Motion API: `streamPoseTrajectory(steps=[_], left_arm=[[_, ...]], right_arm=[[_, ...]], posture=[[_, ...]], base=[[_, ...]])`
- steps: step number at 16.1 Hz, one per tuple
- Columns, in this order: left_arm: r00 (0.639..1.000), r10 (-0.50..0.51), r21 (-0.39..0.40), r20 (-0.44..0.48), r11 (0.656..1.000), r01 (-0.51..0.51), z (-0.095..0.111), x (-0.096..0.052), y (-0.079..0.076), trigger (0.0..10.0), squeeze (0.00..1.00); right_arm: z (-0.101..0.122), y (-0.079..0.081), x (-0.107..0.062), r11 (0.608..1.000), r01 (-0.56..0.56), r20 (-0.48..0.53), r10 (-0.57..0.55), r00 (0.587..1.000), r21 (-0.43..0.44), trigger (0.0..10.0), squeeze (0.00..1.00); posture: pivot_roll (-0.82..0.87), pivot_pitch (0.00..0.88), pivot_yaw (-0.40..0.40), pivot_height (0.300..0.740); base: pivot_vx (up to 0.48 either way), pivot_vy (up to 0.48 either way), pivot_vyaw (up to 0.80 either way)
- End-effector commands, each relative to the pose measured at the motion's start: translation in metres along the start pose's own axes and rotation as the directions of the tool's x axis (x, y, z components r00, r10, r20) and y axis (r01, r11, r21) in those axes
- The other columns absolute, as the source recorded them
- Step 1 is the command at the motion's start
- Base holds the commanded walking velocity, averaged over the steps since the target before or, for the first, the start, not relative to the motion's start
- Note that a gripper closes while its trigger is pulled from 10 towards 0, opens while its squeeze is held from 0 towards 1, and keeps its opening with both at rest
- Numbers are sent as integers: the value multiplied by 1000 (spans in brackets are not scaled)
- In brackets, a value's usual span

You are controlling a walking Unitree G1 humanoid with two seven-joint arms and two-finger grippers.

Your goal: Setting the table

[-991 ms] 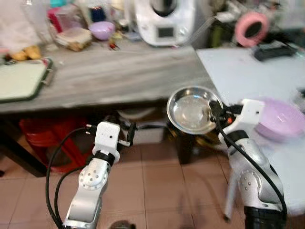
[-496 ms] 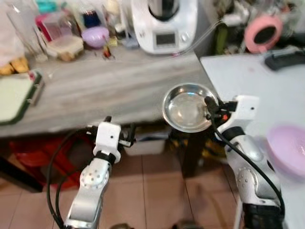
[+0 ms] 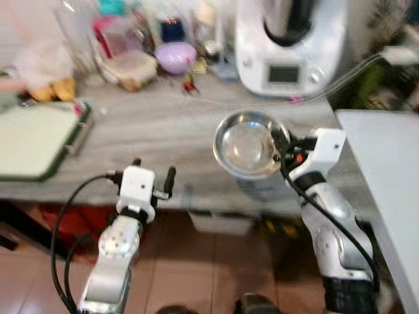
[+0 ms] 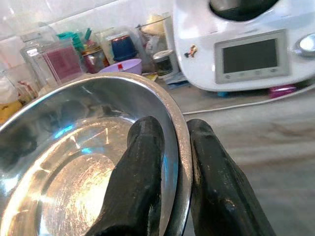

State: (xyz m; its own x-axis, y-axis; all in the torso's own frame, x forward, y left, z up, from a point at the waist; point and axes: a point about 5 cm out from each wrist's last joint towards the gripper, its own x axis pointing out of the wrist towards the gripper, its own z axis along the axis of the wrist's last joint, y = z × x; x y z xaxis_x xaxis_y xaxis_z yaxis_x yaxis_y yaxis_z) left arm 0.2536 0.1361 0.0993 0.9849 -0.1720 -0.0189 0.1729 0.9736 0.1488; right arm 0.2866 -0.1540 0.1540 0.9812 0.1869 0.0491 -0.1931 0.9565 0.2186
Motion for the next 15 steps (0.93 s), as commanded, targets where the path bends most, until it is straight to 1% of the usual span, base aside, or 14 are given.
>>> streamPoseTrajectory(steps=[1,2,3,5,7,8,9,10,11,12,13,14,15], left_arm=[[999,32,1,7,999,-32,3,1,2,10000,0],[999,49,15,1,999,-49,2,2,5,10000,0],[999,53,10,-2,999,-53,1,2,5,10000,0],[997,73,16,-13,997,-72,0,3,7,10000,0],[996,85,17,-18,996,-85,0,3,10,10000,0],[996,92,19,-17,996,-92,0,3,12,10000,0],[995,95,18,-19,995,-94,0,3,13,10000,0],[995,96,17,-21,995,-96,-1,2,13,10000,0],[995,96,16,-22,995,-96,-1,1,13,10000,0],[995,96,14,-24,995,-96,-1,1,13,10000,0],[995,96,12,-25,995,-96,-1,1,12,10000,0],[996,88,5,-26,996,-88,-2,1,10,10000,0],[997,79,1,-25,997,-79,-1,1,8,10000,0]], right_arm=[[-6,-3,2,1000,8,-44,-8,999,15,10000,0],[-14,-3,3,1000,-1,-94,3,996,16,10000,0],[-17,-3,5,1000,-1,-109,3,994,16,10000,0],[-30,-3,11,999,-7,-177,13,984,34,10000,0],[-38,-1,19,999,-14,-215,24,976,50,10000,0],[-43,0,23,999,-8,-250,19,968,44,10000,0],[-46,1,24,999,1,-265,11,964,45,10000,0],[-50,3,23,999,7,-290,8,957,51,10000,0],[-56,6,19,999,8,-325,10,946,54,10000,0],[-63,7,13,998,22,-356,-3,934,51,10000,0],[-67,6,10,997,33,-372,-7,928,63,10000,0],[-72,4,10,996,41,-396,-8,918,74,10000,1000],[-75,3,9,996,41,-423,-3,906,80,10000,1000]], posture=[[-37,33,48,740],[-36,33,48,740],[-36,33,49,740],[-34,34,50,740],[-25,34,49,740],[-22,34,47,740],[-19,34,45,740],[-15,33,41,740],[-12,33,39,740],[-14,34,39,740],[-16,35,40,740],[-22,35,44,740],[-24,33,44,740]], base=[[0,0,0],[0,0,0],[0,0,0],[0,0,0],[0,0,0],[0,0,0],[0,0,0],[0,0,0],[0,0,0],[0,0,0],[0,0,0],[0,0,0],[0,0,0]])
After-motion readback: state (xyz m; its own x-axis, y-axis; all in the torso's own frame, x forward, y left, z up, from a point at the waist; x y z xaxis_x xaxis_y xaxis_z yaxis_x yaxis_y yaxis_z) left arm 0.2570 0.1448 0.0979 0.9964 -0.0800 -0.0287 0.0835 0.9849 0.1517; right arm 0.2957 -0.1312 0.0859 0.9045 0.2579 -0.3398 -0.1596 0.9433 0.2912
